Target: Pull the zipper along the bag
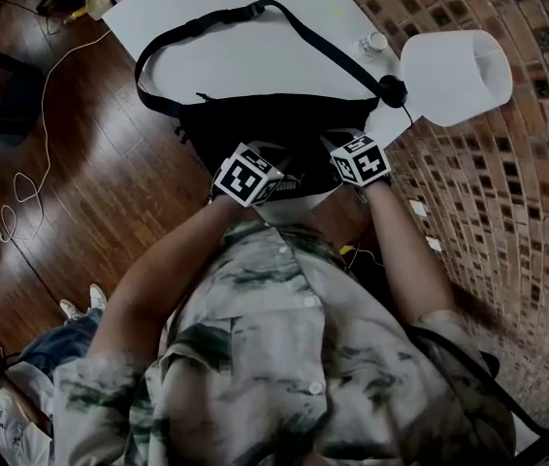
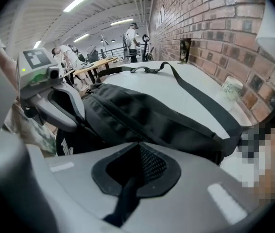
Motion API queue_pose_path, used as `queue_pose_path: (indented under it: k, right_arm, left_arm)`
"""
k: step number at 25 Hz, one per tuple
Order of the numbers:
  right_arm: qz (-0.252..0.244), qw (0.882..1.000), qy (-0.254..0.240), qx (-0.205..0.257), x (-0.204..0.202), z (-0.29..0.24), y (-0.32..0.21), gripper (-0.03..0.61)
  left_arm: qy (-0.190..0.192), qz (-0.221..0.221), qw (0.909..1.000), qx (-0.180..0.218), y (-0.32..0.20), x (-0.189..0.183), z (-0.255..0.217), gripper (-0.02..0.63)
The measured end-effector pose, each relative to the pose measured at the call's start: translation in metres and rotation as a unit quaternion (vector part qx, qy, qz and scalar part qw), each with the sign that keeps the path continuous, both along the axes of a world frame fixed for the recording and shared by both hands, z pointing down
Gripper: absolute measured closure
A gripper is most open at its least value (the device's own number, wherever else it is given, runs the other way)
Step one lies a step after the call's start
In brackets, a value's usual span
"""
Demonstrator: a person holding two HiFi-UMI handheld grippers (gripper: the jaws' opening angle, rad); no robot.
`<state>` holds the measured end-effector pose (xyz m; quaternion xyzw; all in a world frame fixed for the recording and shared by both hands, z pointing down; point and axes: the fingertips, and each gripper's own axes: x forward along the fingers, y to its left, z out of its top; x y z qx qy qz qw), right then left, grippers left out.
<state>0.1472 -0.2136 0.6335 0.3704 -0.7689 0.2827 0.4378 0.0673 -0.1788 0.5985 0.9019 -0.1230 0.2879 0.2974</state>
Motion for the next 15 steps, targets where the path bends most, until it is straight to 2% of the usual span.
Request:
queue_pose_path:
  k: [3, 7, 15]
  right_arm:
    - [-0.002, 1.000, -0.004, -0.006, -0.001, 0.008, -0.001, 0.577]
    - [-0.004, 1.000, -0.004, -0.005, 0.002, 0.011, -0.002, 0.575]
    - [0.008, 1.000, -0.003, -0.009, 0.009, 0.014, -0.004, 0.575]
  left_arm:
    - [-0.005, 0.001, 1.0000, 0.004, -0.001, 0.000, 0.000, 0.586]
    - [-0.030, 0.000, 0.9995, 0.012, -0.002, -0.006, 0.005, 0.588]
    - [-0.029, -0.028, 0.9992, 0.004, -0.006, -0.026, 0.004, 0.603]
